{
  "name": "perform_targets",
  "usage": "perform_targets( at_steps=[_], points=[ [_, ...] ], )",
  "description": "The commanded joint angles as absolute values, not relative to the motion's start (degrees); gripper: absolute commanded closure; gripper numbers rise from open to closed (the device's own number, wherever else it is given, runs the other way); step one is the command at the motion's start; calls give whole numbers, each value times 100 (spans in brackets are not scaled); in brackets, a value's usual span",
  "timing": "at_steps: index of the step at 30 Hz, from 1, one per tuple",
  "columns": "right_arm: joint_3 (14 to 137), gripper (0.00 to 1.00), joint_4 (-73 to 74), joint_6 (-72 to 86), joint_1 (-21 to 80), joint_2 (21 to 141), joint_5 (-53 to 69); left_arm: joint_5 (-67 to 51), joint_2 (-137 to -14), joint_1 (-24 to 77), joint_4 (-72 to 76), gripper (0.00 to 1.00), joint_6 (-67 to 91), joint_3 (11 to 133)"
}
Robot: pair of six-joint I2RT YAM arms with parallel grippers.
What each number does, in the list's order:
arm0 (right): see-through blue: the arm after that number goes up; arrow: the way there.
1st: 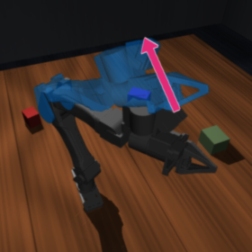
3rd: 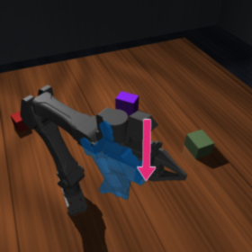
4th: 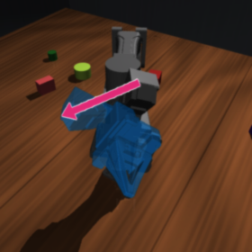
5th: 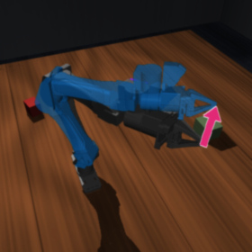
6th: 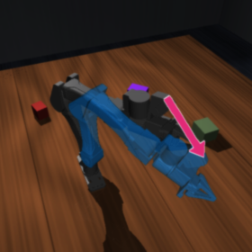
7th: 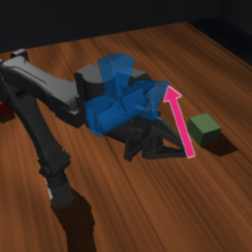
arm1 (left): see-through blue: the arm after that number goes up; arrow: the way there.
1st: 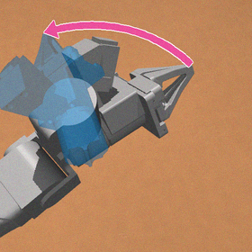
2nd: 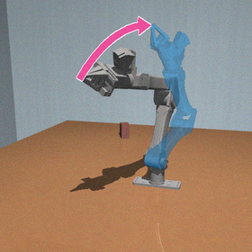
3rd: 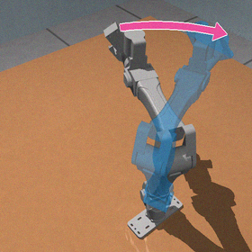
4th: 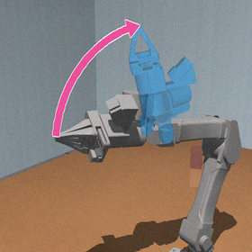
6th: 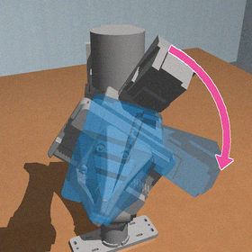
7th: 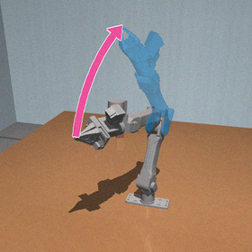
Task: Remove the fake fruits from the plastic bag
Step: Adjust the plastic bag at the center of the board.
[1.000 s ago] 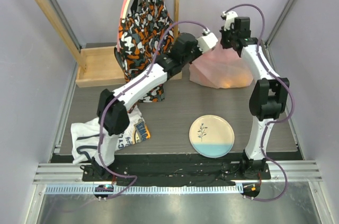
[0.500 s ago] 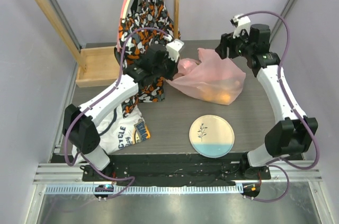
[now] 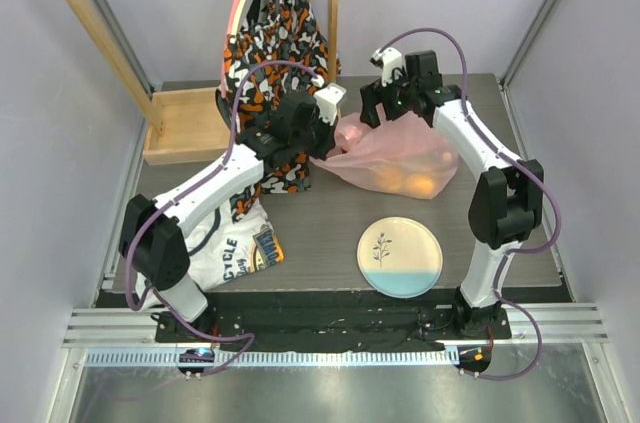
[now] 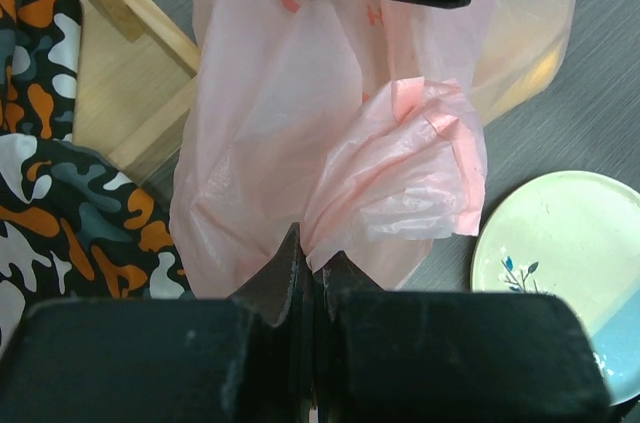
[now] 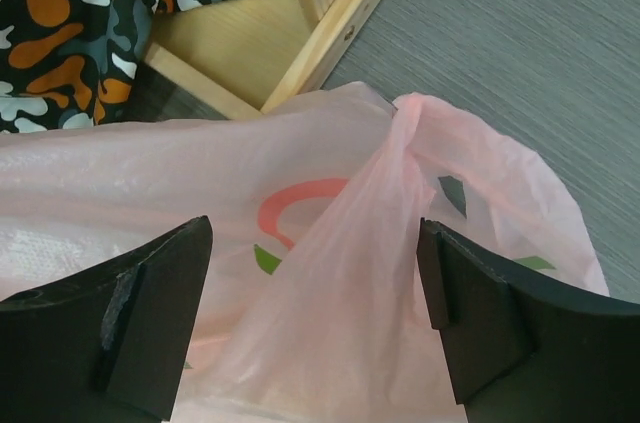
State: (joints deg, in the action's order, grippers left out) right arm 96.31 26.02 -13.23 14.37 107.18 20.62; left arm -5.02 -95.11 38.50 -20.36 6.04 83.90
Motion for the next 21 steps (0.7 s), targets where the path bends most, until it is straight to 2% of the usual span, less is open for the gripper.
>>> perform_targets(
  at_steps=[1,5,7,8,13,15,16,19,21],
  points=[
    [9985,9,2584,-1775,1722,10564,1506,-413,-9246,3823,-1837,100,633,8315],
    [9704,12,2190,-2153,2179,10670,-574,-378,-9255,3814,-1854,100,650,8367],
    [9712,16,2162,-2389,2206,10757,-860,-378,-9272,3806,-1863,100,642,8393],
    [9738,26,2153,-2425,2206,10871,-940,-361,-9299,3788,-1872,100,650,8454],
    [10448,58,3004,-2689,2127,11425,-1055,-360,-9562,3648,-1873,100,703,8859],
    [10819,96,3234,-2619,1996,11583,-1011,-369,-9685,3595,-1759,100,694,9087],
    [10889,99,3182,-2628,1856,11593,-1019,-369,-9868,3560,-1619,100,686,9175],
    [11713,99,3321,-2751,1549,11864,-1028,-352,-10447,3516,-1591,100,598,9964],
    [12881,99,3471,-2593,1302,12275,-923,-395,-10791,3498,-1321,100,536,10615]
  ],
)
